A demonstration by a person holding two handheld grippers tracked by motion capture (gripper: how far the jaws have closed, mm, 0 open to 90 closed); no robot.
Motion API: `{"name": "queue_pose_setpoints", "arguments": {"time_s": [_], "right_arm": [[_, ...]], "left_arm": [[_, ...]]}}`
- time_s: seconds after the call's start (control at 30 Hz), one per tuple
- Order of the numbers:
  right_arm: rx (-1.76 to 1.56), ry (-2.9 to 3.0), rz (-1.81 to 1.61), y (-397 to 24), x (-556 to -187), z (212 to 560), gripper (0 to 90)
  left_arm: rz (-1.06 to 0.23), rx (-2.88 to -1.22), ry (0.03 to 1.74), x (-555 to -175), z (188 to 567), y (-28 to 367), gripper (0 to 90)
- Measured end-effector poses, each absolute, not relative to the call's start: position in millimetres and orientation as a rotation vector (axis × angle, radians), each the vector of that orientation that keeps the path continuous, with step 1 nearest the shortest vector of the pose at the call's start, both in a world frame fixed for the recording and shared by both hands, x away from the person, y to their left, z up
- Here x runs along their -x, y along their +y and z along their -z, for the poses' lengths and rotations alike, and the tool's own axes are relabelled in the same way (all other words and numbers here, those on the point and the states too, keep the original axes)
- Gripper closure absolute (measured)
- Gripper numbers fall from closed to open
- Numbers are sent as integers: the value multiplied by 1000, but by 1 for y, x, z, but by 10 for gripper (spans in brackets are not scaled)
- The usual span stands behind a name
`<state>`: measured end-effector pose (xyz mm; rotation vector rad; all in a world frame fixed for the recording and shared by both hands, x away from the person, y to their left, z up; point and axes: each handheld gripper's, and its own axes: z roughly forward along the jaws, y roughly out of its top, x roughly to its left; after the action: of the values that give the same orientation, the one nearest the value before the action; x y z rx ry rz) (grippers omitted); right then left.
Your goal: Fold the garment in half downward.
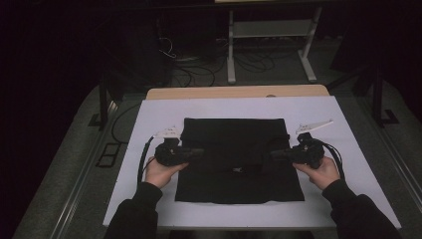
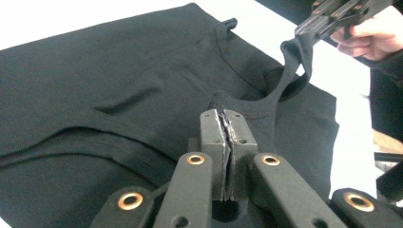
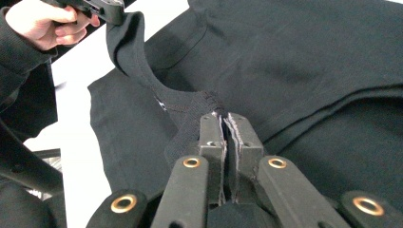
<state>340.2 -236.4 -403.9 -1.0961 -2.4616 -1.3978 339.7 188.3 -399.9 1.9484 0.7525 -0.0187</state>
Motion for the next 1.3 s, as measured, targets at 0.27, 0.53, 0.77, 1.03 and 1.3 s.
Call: {"name": "queue_pose_setpoints", "arguments": {"time_s": [0.27,0.53,0.77,1.03,1.3], "right_arm": [[1065,-2444,1395,-236,-328,406,842],[1019,-2438,1362,-231,-315,409,841],[993,-2433,1324,-227,-305,413,841],[952,-2431,1249,-224,-292,420,841],[907,-2429,1162,-218,-281,427,841]], "left_arm": [[49,-1957,731,-325,401,189,870],[107,-1962,711,-311,406,190,869],[146,-2025,690,-302,416,191,869],[210,-2091,650,-288,421,193,869],[244,-2145,633,-276,425,195,868]]}}
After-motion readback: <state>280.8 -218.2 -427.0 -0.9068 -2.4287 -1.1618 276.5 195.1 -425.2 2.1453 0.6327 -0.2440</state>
